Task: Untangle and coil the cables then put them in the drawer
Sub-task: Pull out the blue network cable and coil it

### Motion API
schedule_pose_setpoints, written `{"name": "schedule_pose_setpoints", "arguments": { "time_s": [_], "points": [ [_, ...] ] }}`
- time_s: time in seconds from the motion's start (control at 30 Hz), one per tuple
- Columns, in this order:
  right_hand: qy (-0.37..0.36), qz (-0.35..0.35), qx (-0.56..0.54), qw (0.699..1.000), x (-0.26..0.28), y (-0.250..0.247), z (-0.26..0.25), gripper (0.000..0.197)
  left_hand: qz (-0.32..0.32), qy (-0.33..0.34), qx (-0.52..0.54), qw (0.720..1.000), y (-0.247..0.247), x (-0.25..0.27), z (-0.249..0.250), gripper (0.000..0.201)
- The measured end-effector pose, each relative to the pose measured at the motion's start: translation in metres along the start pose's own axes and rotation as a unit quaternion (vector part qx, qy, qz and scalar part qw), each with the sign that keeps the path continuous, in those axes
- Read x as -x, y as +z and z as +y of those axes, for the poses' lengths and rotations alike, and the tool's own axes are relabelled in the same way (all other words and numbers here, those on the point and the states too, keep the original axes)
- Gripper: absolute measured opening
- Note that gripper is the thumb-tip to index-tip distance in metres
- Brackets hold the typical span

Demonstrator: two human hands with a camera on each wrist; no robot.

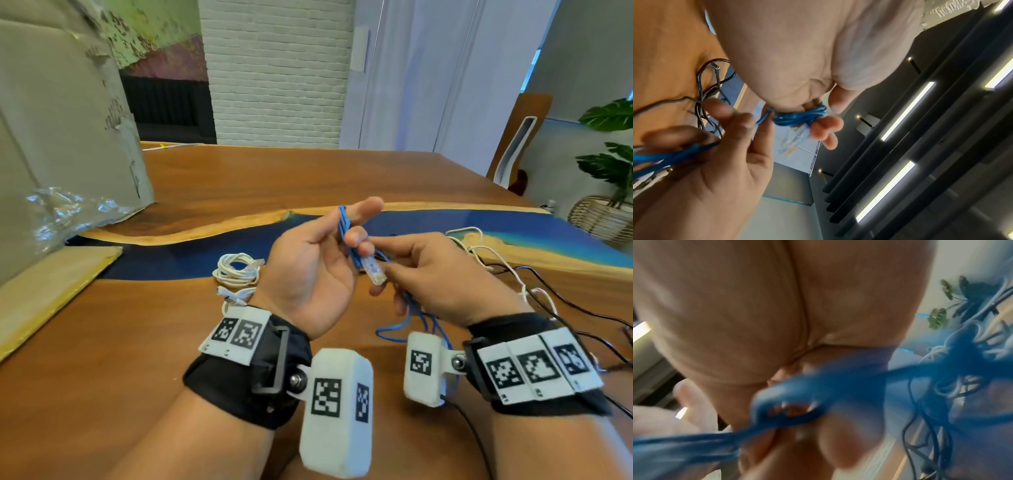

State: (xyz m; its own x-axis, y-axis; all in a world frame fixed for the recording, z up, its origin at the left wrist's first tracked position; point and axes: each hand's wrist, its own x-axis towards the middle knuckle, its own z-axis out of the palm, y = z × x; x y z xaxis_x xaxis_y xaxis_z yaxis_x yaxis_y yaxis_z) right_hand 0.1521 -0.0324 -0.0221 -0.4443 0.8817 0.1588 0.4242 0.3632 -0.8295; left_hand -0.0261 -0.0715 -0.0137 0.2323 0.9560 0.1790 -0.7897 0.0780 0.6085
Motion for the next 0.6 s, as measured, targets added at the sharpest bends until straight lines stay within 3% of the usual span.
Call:
{"name": "schedule_pose_setpoints", "arguments": {
  "time_s": [0.07,0.13,0.23,0.43,0.53,0.6],
  "points": [
    [0.007,-0.031,0.079,0.996,0.0,0.002,-0.002,0.03,0.012,0.026,-0.02,0.999,0.0,-0.001,-0.002,0.06],
    [0.008,-0.061,0.119,0.991,0.001,0.008,-0.007,0.038,0.034,0.044,-0.02,0.998,-0.002,-0.003,-0.003,0.059],
    [-0.002,-0.105,0.144,0.984,0.0,0.018,-0.013,0.04,0.085,0.077,-0.038,0.993,-0.008,-0.009,-0.008,0.044],
    [-0.016,-0.14,0.021,0.99,0.004,0.022,-0.018,0.032,0.16,0.146,-0.141,0.966,-0.017,-0.016,-0.003,0.026],
    [-0.017,-0.148,-0.061,0.987,0.006,0.017,-0.02,0.034,0.156,0.16,-0.242,0.944,-0.013,-0.014,-0.004,0.027],
    [-0.022,-0.169,-0.093,0.981,0.007,0.017,-0.02,0.037,0.139,0.147,-0.352,0.914,-0.011,-0.012,-0.007,0.035]
  ]
}}
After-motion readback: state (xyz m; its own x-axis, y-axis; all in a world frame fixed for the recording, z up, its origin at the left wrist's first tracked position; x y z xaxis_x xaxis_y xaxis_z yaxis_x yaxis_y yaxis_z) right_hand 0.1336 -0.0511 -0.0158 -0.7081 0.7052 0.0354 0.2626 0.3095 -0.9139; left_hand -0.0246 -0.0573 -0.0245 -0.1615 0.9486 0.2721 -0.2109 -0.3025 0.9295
